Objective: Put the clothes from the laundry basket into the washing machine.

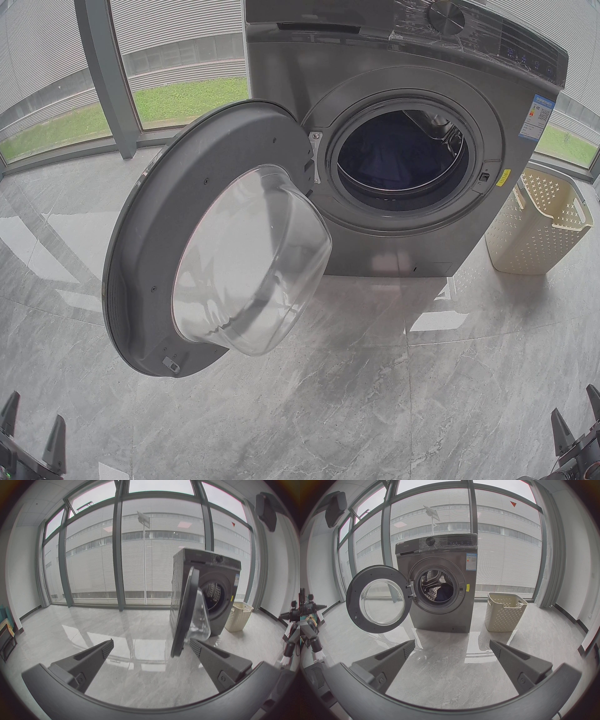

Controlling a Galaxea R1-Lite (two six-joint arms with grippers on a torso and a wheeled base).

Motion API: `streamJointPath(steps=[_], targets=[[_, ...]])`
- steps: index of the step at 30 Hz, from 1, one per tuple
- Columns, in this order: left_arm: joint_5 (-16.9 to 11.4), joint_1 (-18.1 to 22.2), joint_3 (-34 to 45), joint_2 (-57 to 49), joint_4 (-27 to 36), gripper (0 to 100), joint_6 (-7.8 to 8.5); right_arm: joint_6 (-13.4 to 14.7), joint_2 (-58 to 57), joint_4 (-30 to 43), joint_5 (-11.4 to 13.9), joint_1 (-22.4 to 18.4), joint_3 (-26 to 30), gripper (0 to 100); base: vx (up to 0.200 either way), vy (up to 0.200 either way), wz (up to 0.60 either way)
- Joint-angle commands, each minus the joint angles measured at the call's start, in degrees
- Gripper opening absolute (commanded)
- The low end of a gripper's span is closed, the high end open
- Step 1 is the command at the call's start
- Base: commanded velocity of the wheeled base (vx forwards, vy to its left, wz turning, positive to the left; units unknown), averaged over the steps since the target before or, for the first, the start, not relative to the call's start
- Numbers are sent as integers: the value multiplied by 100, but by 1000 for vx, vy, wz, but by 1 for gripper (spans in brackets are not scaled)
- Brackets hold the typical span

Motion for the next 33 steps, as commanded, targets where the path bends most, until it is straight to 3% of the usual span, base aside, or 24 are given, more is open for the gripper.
streamJointPath(steps=[1,5,6,8,11,19,22,27,33], targets=[[-225,-491,-1269,1442,-134,100,-85,4,-11,6,-1,-2,57,100,0,0,0],[-357,-887,-1497,2382,-433,100,-252,4,-11,6,-1,-2,57,100,0,0,0],[-419,-1151,-1735,2962,-749,100,-499,4,-20,6,-1,-2,57,100,0,0,0],[-462,-1282,-1902,3261,-828,100,-604,4,-11,6,-1,-2,57,100,0,0,0],[-665,-1406,-2227,4008,-899,100,-912,4,-20,-3,-1,-2,57,100,0,0,0],[-1333,-1406,-2543,4992,-943,100,-920,-4,-20,6,-1,7,57,100,0,0,0],[-1412,-1406,-2587,5238,-1083,100,-912,-4,-11,6,-1,7,57,100,0,0,0],[-1491,-1432,-2561,5906,-1901,100,-912,-4,-20,6,-1,7,57,100,0,0,0],[-1631,-2100,-2543,5924,-2050,100,-920,-4,-20,6,-1,-2,57,100,0,0,0]])
